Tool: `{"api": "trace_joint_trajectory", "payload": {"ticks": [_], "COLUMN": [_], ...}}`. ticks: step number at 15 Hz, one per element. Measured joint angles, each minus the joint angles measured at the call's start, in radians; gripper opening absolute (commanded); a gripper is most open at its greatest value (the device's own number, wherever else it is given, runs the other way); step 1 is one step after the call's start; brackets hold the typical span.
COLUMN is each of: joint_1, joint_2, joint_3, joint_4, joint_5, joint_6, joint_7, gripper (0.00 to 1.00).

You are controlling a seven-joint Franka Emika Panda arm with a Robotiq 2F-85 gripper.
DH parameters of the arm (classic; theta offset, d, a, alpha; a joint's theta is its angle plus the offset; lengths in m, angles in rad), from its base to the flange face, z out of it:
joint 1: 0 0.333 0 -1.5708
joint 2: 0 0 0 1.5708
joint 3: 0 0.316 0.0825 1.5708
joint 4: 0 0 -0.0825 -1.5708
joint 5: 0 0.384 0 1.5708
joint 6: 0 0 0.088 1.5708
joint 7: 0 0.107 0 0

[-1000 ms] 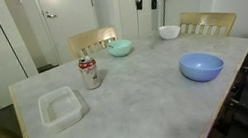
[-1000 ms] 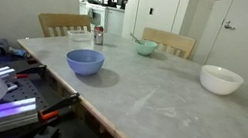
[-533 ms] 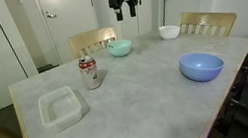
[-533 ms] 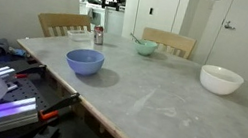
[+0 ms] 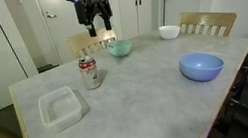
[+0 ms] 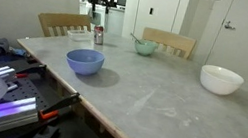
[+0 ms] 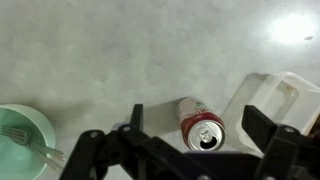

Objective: Place the soda can next to the green bowl

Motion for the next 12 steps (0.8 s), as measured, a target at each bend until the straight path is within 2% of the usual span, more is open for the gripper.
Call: {"api": "trace_joint_trajectory", "payload": {"ticks": [6,12], "joint_1": [0.055,0.076], "joint_2": [0.162,0.308], "joint_3": [0.002,0.002], "joint_4": [0.13,0.266], "joint_5": [-0.015,-0.035], "joint_6": [0.002,0.003], "joint_7": [-0.003,-0.03], "gripper": [1.0,1.0]}}
